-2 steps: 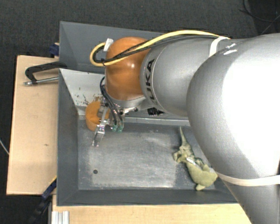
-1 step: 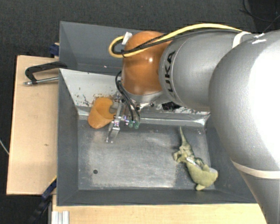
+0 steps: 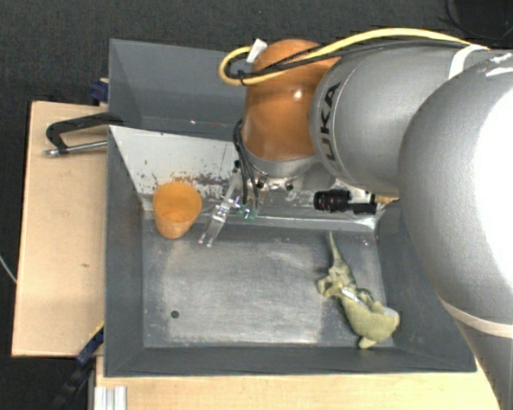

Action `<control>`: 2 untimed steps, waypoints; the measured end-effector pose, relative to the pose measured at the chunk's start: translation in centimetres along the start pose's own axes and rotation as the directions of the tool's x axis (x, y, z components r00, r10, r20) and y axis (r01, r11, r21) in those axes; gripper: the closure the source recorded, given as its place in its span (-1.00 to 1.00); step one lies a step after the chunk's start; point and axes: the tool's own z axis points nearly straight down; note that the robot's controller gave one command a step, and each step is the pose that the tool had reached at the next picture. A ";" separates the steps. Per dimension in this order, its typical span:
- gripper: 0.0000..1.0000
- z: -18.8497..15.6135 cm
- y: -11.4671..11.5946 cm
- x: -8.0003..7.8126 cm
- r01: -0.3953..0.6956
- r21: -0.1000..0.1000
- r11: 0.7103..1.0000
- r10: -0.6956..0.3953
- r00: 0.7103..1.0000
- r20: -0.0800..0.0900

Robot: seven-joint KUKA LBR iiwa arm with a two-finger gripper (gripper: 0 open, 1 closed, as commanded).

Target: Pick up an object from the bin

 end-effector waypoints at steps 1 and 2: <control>-1.00 8.7 -9.0 -2.5 0.295 0.003 0.955 -0.295 0.955 -0.007; -1.00 1.5 -13.1 -6.1 0.328 0.003 0.945 -0.328 0.945 0.007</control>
Offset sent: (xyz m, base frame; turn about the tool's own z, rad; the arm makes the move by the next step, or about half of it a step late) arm -0.0135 -0.0914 -0.0883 -0.3011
